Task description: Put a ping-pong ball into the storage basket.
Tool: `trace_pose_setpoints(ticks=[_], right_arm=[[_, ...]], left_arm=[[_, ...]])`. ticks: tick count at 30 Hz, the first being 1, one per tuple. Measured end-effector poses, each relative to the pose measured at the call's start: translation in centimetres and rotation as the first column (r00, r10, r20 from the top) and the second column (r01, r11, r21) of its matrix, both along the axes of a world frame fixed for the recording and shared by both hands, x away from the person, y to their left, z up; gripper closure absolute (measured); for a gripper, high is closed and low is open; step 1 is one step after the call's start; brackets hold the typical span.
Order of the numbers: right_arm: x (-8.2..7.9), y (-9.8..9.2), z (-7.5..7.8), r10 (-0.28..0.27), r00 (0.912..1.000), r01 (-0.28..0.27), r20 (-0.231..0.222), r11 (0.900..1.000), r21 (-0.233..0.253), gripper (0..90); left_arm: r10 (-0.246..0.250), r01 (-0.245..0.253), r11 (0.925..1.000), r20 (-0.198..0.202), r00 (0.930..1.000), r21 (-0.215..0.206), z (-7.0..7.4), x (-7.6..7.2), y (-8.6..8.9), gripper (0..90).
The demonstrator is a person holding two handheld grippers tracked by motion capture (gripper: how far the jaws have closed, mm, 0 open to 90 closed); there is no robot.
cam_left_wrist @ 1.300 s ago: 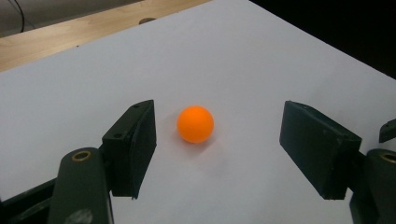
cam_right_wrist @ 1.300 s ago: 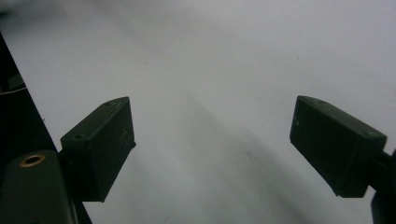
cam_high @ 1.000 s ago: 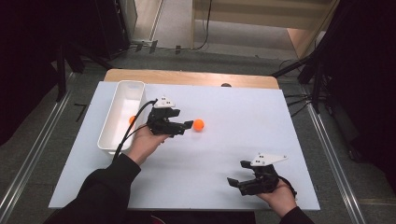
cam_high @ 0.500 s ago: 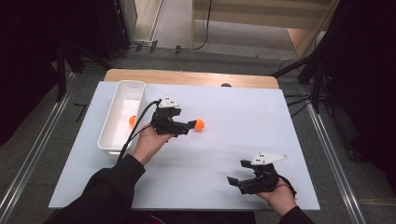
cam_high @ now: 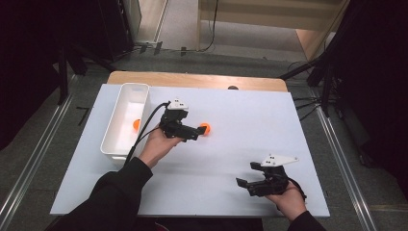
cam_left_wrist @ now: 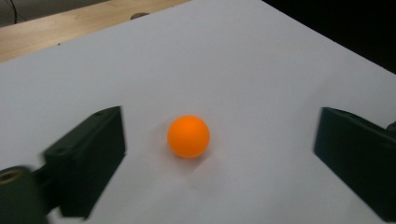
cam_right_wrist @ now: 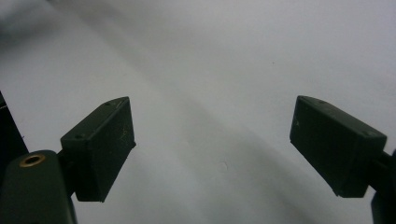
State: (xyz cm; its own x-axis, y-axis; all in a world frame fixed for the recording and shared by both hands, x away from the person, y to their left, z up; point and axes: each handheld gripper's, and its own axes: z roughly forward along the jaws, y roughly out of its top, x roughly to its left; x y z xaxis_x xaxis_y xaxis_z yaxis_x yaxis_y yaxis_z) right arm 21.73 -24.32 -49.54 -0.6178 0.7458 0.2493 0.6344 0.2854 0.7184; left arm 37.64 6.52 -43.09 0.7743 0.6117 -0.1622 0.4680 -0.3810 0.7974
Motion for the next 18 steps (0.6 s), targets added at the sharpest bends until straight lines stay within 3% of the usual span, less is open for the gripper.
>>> trace_pose_setpoints(ticks=[3,9,16,18], right_arm=[[0.1,-0.1,0.0,0.000,1.0000,0.000,0.004,1.000,-0.004,12.4],[0.2,-0.5,0.0,-0.013,0.9999,0.013,-0.007,1.000,0.001,12.3],[0.3,-0.3,-0.1,-0.003,0.9999,0.003,-0.012,1.000,0.001,12.4],[0.3,-0.3,-0.1,-0.007,0.9999,0.007,-0.013,1.000,-0.002,12.4]], left_arm=[[0.000,0.001,1.0000,-0.006,1.0000,0.006,0.0,0.1,-0.4,0.0],[0.001,-0.002,0.9994,0.020,0.9998,0.034,-0.1,0.4,-1.2,0.0],[0.011,-0.012,0.9994,0.018,0.9998,0.033,-0.2,1.0,-1.9,0.0],[0.012,-0.014,0.9980,0.033,0.9994,0.061,-0.2,1.2,-2.2,0.0]])
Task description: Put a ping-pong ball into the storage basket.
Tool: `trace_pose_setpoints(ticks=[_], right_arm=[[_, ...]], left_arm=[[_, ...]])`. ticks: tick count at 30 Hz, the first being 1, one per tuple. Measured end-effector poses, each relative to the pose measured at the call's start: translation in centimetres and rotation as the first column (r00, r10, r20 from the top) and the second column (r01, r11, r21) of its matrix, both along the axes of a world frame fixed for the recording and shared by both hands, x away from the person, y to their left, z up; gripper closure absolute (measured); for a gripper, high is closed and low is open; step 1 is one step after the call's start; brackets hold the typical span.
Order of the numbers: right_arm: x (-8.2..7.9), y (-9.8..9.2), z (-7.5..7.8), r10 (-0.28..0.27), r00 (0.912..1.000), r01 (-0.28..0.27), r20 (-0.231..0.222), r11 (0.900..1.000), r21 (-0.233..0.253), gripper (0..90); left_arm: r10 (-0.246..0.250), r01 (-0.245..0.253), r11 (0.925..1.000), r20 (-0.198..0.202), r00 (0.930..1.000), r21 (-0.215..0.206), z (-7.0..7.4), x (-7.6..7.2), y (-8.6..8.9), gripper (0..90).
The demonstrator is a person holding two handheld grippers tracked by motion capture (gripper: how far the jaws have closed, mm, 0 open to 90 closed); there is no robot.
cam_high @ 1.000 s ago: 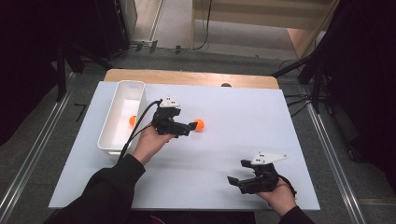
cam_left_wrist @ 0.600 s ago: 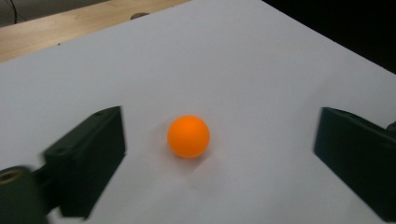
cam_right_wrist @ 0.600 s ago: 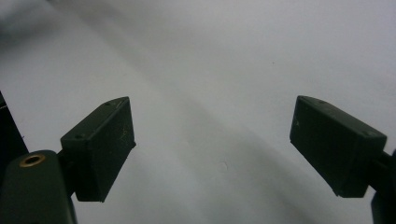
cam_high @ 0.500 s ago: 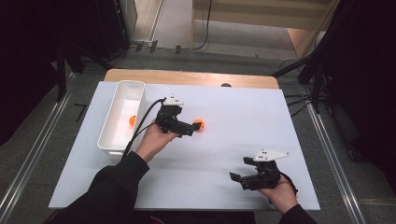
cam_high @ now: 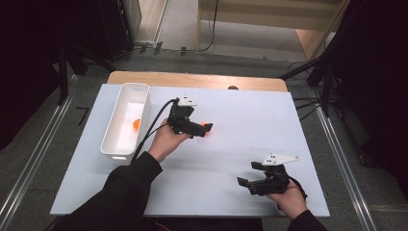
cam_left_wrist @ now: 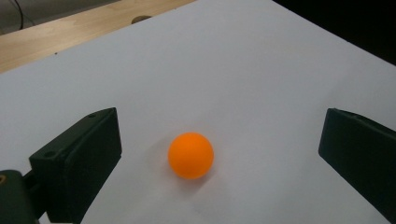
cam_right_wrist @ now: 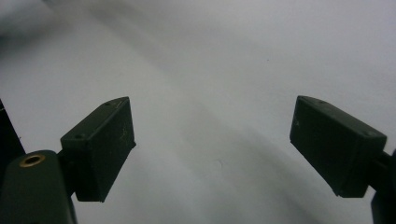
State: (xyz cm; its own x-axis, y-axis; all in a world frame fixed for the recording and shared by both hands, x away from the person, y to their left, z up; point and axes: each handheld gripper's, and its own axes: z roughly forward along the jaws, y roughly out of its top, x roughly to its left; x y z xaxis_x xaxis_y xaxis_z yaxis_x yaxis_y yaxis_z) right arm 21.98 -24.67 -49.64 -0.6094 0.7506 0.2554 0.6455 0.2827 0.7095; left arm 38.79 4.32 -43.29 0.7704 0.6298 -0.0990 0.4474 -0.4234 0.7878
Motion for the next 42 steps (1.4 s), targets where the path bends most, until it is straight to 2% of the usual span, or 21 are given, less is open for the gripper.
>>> trace_pose_setpoints(ticks=[1,4,8,10,13,19,31,36,39,42], right_arm=[[0.0,0.0,0.0,0.000,1.0000,0.000,0.000,1.000,0.000,12.4],[0.0,0.0,0.0,0.005,1.0000,-0.005,-0.004,1.000,0.001,12.4],[-0.1,-0.1,-0.1,0.008,1.0000,-0.008,-0.006,1.000,-0.002,12.4],[-0.1,-0.1,-0.1,0.007,1.0000,-0.007,-0.005,1.000,0.001,12.4],[-0.1,-0.1,-0.1,0.003,1.0000,-0.003,-0.002,1.000,-0.004,12.3],[-0.2,-0.3,0.0,0.004,1.0000,-0.004,-0.001,1.000,-0.003,12.4],[-0.2,-0.4,0.0,-0.005,1.0000,0.005,0.002,1.000,-0.004,12.4],[-0.2,-0.4,0.0,-0.004,1.0000,0.004,0.002,1.000,-0.003,12.3],[-0.2,-0.2,0.1,0.010,0.9999,-0.010,0.005,1.000,0.002,12.4],[-0.2,-0.2,0.0,0.013,0.9999,-0.013,0.010,1.000,0.002,12.4]], left_arm=[[0.005,-0.005,0.9999,0.001,1.0000,0.012,0.0,0.1,-0.1,0.0],[0.017,-0.017,0.9999,-0.013,0.9998,0.000,-0.1,0.4,-0.4,0.0],[0.040,-0.040,0.9988,-0.011,0.9991,0.028,-0.6,0.8,-0.7,0.0],[0.056,-0.056,0.9983,-0.020,0.9982,0.017,-0.8,1.0,-1.0,0.0],[0.065,-0.065,0.9976,-0.015,0.9978,0.025,-1.0,1.3,-1.3,0.0],[0.101,-0.101,0.9949,-0.025,0.9946,0.002,-1.2,1.7,-1.6,0.0],[0.094,-0.094,0.9955,-0.040,0.9947,0.009,-1.4,2.5,-2.8,0.0],[0.116,-0.115,0.9933,-0.031,0.9928,0.008,-1.7,2.8,-3.2,0.0],[0.129,-0.129,0.9916,-0.038,0.9909,-0.006,-1.9,3.1,-3.3,0.0],[0.127,-0.128,0.9918,-0.036,0.9912,-0.010,-2.0,3.1,-3.5,0.0]])
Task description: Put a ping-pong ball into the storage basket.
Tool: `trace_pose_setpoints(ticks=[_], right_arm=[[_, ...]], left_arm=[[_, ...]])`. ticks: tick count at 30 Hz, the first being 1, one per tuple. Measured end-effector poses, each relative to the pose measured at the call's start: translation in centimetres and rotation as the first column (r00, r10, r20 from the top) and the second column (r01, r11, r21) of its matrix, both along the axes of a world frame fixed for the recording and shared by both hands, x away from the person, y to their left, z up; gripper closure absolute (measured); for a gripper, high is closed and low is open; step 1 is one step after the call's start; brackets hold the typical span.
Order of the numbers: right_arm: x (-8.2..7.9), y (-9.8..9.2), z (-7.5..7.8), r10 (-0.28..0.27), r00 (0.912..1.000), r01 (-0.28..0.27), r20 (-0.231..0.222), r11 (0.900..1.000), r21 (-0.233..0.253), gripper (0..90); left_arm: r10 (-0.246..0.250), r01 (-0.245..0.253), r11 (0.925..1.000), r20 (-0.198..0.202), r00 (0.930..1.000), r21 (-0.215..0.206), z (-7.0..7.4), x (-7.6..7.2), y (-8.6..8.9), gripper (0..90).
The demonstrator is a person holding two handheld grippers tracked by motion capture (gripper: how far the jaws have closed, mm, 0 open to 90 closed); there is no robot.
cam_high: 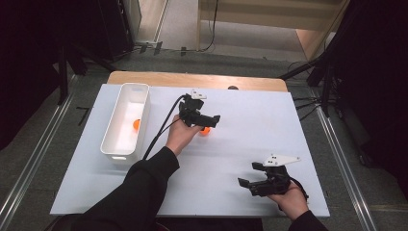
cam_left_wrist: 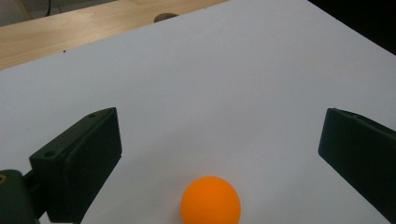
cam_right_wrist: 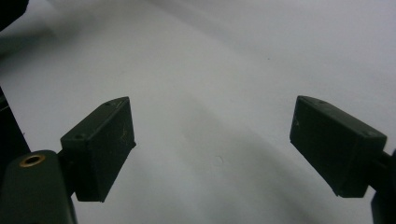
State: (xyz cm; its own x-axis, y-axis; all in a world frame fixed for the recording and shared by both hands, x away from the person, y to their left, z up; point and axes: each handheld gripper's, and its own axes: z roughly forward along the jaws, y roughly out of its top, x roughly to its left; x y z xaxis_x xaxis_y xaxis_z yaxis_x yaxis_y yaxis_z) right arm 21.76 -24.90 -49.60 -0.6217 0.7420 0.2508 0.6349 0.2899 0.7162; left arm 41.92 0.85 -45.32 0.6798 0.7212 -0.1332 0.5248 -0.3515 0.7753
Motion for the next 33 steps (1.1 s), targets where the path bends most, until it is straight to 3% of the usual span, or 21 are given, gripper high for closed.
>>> trace_pose_setpoints(ticks=[8,10,18,33], right_arm=[[0.0,0.0,0.0,-0.003,1.0000,0.003,-0.004,1.000,-0.003,12.4],[0.0,0.0,0.0,-0.004,1.0000,0.004,-0.006,1.000,-0.002,12.3],[0.0,0.0,0.0,-0.003,1.0000,0.003,-0.007,1.000,-0.002,12.4],[0.0,0.0,-0.1,-0.003,1.0000,0.003,-0.008,1.000,-0.006,12.4]], left_arm=[[-0.004,0.004,1.0000,0.015,0.9999,0.003,-0.4,0.0,-0.2,0.0],[-0.011,0.010,0.9997,0.030,0.9995,0.021,-0.4,-0.1,-0.2,0.0],[-0.013,0.012,0.9995,0.029,0.9995,0.030,-0.8,-0.1,-0.4,0.0],[-0.008,0.008,0.9997,-0.007,0.9999,0.021,-2.2,0.0,0.3,0.0]])
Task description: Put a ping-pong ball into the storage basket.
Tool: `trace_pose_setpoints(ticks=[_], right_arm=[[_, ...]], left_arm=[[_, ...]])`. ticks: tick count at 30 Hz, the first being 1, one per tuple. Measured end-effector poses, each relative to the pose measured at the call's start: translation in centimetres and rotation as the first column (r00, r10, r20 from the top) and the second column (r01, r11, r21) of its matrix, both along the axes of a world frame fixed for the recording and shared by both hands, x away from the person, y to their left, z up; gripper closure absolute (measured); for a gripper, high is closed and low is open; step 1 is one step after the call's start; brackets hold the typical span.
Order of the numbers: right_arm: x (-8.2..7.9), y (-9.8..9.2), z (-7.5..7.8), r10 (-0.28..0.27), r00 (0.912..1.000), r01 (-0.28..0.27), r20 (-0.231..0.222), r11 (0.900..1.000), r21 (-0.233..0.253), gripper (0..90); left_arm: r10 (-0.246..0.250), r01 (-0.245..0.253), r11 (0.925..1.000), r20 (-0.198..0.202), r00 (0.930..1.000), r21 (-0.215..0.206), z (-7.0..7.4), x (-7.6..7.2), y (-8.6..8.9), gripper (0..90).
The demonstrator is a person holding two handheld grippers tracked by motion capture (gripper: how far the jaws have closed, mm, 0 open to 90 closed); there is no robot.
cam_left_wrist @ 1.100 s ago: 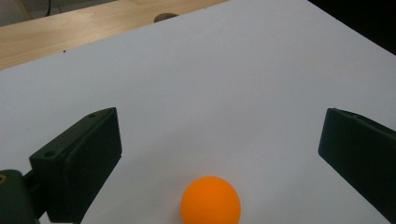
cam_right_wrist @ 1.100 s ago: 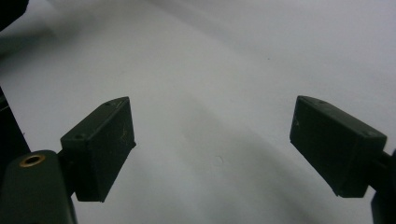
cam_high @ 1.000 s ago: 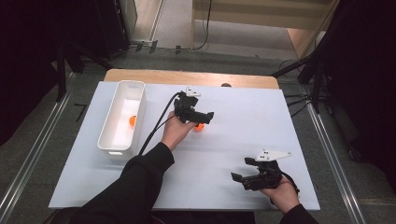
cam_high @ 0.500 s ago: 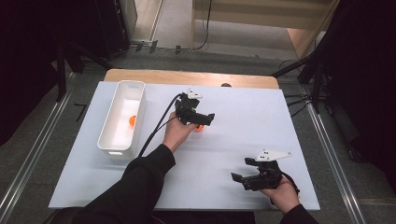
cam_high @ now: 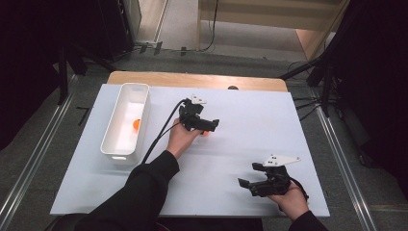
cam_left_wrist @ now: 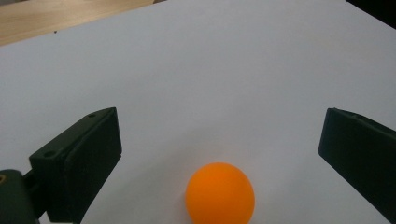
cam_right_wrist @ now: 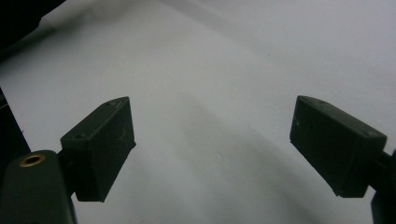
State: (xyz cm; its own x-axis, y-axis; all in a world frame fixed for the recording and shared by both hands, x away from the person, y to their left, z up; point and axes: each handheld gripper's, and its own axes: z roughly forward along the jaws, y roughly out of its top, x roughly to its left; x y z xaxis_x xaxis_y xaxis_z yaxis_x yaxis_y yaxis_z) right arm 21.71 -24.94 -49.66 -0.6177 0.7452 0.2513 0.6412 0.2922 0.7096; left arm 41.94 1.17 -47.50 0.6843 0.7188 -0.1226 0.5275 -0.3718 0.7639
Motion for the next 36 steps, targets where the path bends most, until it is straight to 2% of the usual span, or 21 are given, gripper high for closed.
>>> trace_pose_setpoints(ticks=[4,7,11,16,22,31,33,36], right_arm=[[0.0,0.0,0.0,0.002,1.0000,-0.002,-0.001,1.000,0.000,12.3],[0.0,0.1,0.0,0.001,1.0000,-0.001,-0.003,1.000,0.002,12.4],[0.0,0.1,0.0,0.005,1.0000,-0.005,-0.005,1.000,-0.001,12.3],[0.0,0.1,0.0,0.006,1.0000,-0.006,-0.004,1.000,-0.002,12.3],[0.0,0.1,0.0,0.007,1.0000,-0.007,-0.004,1.000,-0.001,12.4],[-0.1,0.1,0.0,0.007,1.0000,-0.007,-0.003,1.000,-0.006,12.4],[-0.1,0.1,0.0,0.006,1.0000,-0.006,-0.004,1.000,-0.006,12.4],[-0.1,0.1,0.0,0.006,1.0000,-0.006,-0.003,1.000,-0.008,12.4]], left_arm=[[0.001,-0.001,0.9999,-0.001,1.0000,0.014,-0.4,-0.2,0.1,0.0],[0.006,-0.006,1.0000,-0.004,1.0000,0.002,-0.8,-0.3,0.2,0.0],[0.007,-0.007,0.9999,-0.016,0.9998,0.010,-1.4,-0.4,0.3,0.0],[-0.002,0.003,0.9997,-0.022,0.9997,0.025,-2.0,-0.6,0.1,0.0],[-0.007,0.008,0.9997,-0.029,0.9996,0.024,-2.3,-0.7,-0.2,0.0],[-0.021,0.023,0.9980,-0.034,0.9992,0.059,-2.9,-0.9,-0.5,0.0],[-0.016,0.018,0.9985,-0.035,0.9992,0.052,-3.1,-1.0,-0.5,0.0],[-0.012,0.015,0.9973,-0.039,0.9992,0.071,-3.5,-1.0,-0.3,0.0]])
